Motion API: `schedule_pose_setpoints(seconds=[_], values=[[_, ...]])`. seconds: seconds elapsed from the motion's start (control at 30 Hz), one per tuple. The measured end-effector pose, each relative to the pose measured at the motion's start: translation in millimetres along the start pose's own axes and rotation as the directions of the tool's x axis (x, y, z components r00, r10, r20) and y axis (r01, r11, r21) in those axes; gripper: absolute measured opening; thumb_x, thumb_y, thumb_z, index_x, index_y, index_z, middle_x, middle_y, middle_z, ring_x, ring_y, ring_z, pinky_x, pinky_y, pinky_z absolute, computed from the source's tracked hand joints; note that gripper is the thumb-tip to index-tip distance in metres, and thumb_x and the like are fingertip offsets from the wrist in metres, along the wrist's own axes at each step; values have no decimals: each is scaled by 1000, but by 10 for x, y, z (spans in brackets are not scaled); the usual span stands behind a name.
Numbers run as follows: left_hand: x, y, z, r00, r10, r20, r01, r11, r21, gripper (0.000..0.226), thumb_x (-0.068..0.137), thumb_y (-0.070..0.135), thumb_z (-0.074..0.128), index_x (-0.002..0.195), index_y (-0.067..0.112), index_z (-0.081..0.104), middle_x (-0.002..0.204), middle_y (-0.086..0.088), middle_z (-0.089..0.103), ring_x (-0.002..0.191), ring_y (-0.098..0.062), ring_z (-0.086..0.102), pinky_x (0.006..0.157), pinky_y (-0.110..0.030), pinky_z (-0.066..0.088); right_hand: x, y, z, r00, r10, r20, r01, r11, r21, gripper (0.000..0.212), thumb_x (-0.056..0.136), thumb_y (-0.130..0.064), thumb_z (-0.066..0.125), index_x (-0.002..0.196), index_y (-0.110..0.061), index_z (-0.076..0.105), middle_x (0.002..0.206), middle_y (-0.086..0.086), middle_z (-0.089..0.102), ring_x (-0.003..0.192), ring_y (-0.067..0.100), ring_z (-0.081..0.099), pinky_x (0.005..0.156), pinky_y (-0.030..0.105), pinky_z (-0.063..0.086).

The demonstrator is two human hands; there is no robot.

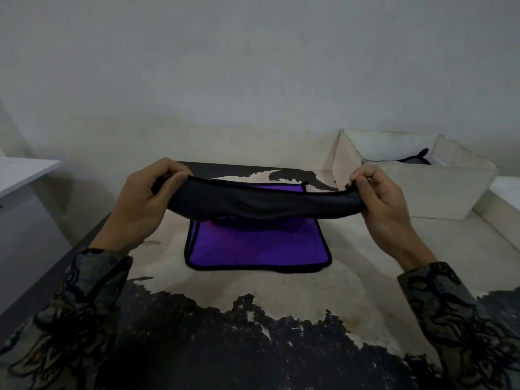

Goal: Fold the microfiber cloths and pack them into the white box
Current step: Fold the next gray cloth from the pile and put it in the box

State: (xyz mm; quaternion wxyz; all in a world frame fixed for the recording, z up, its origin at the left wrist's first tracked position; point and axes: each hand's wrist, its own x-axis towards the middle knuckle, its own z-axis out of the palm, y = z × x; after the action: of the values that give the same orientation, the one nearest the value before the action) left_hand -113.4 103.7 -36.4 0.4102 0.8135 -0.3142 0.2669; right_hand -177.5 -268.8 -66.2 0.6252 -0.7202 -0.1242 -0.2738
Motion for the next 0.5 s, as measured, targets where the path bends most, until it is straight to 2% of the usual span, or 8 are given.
schedule_pose_setpoints(seconds=[0.07, 0.1, 0.17, 0.23, 0.33, 0.4, 0.5], values=[[-243, 99, -57, 997, -2, 76, 3, 1000, -13, 14, 98, 24, 55, 90, 34, 62, 93, 15, 64, 82, 5, 59, 71, -5, 42, -185, -126, -97, 992, 0, 125, -10, 997, 73, 12, 94, -34, 58, 87, -27, 64, 84, -4, 60, 81, 11, 54, 73, 21, 47], [-385, 123, -70, 988, -20, 155, 25, 999, -31, 11, 96, 35, 56, 88, 36, 64, 91, 17, 65, 82, 4, 60, 72, -5, 43, -291, -157, -146, 980, 19, 200, -29, 999, 47, 14, 92, -37, 59, 87, -26, 65, 82, -2, 60, 79, 13, 54, 70, 21, 47], [-679, 142, -57, 930, -62, 361, 94, 993, -71, 26, 89, 58, 52, 90, 37, 68, 91, 19, 68, 84, 0, 64, 74, -8, 47, -505, -137, -210, 934, 114, 339, -85, 992, -97, 15, 95, -26, 56, 84, -25, 66, 75, 3, 59, 71, 16, 54, 63, 23, 43], [-963, 96, 16, 862, -110, 494, 185, 977, -104, 39, 83, 66, 55, 88, 32, 72, 88, 12, 73, 81, -3, 67, 73, -12, 49, -686, -53, -239, 856, 258, 448, -158, 956, -249, 23, 95, -14, 54, 81, -26, 67, 70, 0, 59, 64, 13, 51, 58, 22, 38], [-1255, 56, 83, 821, -194, 537, 311, 941, -136, 42, 76, 68, 63, 83, 29, 75, 83, 6, 75, 77, -6, 70, 74, -16, 51, -840, 17, -240, 736, 401, 546, -201, 899, -390, 23, 97, -8, 57, 83, -23, 68, 68, -7, 59, 61, 3, 46, 58, 16, 35], [-1350, 72, 76, 823, -215, 526, 339, 928, -151, 37, 74, 65, 68, 81, 30, 76, 81, 6, 76, 76, -7, 70, 73, -18, 52, -854, 2, -238, 716, 429, 552, -226, 889, -398, 18, 97, -6, 56, 85, -13, 68, 67, -8, 59, 60, 1, 45, 58, 15, 34], [-1375, 141, 14, 845, -216, 490, 341, 922, -182, 9, 79, 40, 77, 77, 32, 78, 78, 6, 75, 73, -8, 70, 71, -23, 54, -834, -45, -252, 707, 431, 560, -286, 899, -331, 18, 97, -6, 57, 82, -9, 66, 60, -8, 52, 54, 2, 41, 52, 13, 31]])
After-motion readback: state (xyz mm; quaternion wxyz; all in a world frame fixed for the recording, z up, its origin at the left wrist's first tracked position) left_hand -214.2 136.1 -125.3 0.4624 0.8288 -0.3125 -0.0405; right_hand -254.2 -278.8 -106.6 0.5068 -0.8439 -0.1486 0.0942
